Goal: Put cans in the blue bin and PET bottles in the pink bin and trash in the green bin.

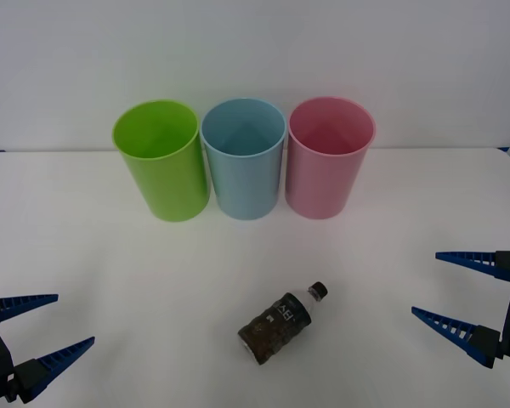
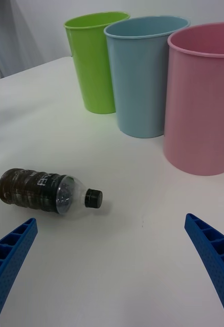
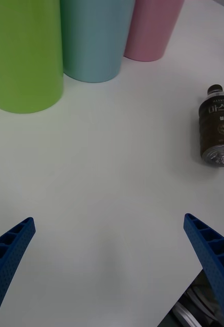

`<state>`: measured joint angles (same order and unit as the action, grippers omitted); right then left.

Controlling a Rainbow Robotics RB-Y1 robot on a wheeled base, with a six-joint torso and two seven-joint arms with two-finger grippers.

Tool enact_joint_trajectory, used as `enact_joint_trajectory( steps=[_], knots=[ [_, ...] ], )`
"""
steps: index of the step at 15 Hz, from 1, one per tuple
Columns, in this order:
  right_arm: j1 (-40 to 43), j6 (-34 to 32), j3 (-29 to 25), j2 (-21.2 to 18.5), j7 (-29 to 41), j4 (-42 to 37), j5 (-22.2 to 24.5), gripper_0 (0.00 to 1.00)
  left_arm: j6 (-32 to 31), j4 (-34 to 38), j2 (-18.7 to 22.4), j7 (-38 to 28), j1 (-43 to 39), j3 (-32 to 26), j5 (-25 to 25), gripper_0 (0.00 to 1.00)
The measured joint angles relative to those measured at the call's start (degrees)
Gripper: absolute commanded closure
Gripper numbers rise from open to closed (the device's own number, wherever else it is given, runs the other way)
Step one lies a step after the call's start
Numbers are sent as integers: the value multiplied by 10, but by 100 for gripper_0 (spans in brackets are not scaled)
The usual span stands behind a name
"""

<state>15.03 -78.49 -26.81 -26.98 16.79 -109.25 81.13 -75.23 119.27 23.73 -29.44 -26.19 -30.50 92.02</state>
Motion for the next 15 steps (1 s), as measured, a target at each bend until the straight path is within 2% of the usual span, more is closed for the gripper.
enact_joint_trajectory(
  steps=[5, 10, 13, 15],
  knots=[
    [-2, 0, 1, 4, 0, 0, -2, 0, 0, 0, 0, 0, 0, 0, 0, 0],
    [-20, -8, 6, 9, 16, -25, -44, 0, 0, 0, 0, 0, 0, 0, 0, 0],
    [-17, -12, 9, -15, 71, -37, -69, 0, 0, 0, 0, 0, 0, 0, 0, 0],
    [-7, -11, 10, -37, 135, -59, -73, 0, 0, 0, 0, 0, 0, 0, 0, 0]
  ],
)
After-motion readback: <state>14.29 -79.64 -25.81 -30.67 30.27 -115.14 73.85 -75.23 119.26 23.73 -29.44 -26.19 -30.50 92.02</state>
